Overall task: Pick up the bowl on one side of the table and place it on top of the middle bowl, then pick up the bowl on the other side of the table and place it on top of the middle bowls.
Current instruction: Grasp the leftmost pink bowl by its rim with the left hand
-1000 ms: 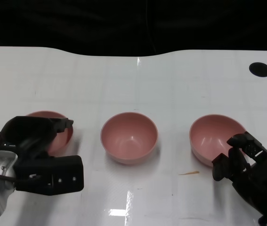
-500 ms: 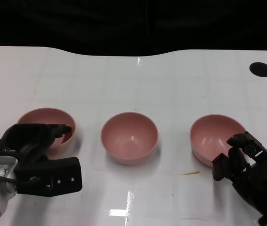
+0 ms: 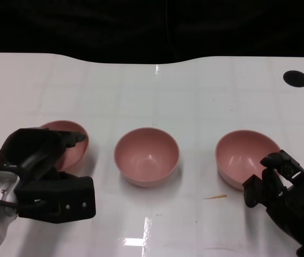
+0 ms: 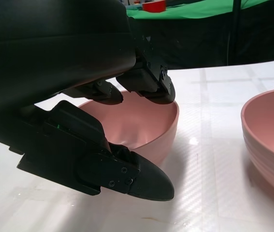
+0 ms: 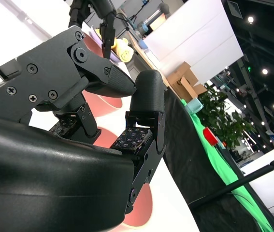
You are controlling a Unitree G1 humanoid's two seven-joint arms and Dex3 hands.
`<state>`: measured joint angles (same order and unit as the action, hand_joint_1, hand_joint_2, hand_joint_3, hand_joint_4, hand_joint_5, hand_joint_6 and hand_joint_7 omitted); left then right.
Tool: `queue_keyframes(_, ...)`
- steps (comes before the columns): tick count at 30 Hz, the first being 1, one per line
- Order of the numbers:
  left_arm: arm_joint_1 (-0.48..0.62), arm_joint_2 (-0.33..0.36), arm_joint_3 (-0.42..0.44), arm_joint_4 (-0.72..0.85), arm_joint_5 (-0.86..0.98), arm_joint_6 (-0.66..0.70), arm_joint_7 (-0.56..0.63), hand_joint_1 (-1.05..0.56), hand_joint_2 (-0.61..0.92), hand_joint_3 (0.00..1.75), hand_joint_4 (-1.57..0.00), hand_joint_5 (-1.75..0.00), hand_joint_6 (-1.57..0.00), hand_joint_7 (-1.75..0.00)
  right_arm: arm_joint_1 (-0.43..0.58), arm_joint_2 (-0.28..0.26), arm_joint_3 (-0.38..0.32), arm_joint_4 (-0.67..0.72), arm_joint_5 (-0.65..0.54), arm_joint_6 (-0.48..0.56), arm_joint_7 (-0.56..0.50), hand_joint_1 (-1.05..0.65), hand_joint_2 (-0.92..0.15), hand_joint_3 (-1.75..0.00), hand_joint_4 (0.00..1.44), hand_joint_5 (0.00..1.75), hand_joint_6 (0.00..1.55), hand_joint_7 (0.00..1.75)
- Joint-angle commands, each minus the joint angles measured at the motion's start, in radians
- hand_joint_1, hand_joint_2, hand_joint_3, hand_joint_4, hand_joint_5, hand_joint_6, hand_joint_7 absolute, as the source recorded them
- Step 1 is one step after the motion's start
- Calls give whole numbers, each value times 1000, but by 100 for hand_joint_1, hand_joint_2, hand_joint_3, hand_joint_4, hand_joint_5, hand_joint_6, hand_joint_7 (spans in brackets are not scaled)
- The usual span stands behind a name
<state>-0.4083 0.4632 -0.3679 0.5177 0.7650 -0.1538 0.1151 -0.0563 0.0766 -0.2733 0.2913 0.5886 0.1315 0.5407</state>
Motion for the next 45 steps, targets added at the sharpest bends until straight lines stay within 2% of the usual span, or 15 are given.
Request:
queue_keyframes(1,17,31,14,-31,-8,11,-12,-84,92,11,-53,-3,-60,-2,0,-17,-7,4,6,-5,8,-2,-58,-114,89,175,87,134)
queue_keyframes(7,24,37,13,-32,-12,27,-32,-84,92,13,-54,-3,-60,-1,1,-20,-9,4,7,-3,13,-2,-57,-115,89,175,87,135)
queue_keyframes(23,-44,-15,-15,207,-26,-20,13,-80,92,13,-55,-1,-62,-1,8,-20,-12,-6,10,3,20,-3,-55,-119,89,175,86,135)
queue_keyframes(32,-91,-32,-46,295,-19,-57,45,-79,92,17,-55,0,-60,0,15,-17,-11,-18,11,7,15,-3,-57,-115,89,174,88,132)
queue_keyframes(38,-117,-42,-59,330,-25,-80,60,-73,92,18,-58,-2,-63,-1,10,-20,-10,-5,5,-3,23,-3,-55,-120,88,175,86,135)
queue_keyframes(42,-134,-53,-71,365,-18,-86,81,-45,92,18,-62,-2,-68,-3,10,-20,-9,-7,4,-2,18,-3,-55,-121,89,175,86,136)
queue_keyframes(45,-144,-70,-67,417,-34,-115,120,-19,92,21,-73,-6,-77,-5,10,-21,-9,-13,6,8,14,-3,-55,-121,89,175,86,136)
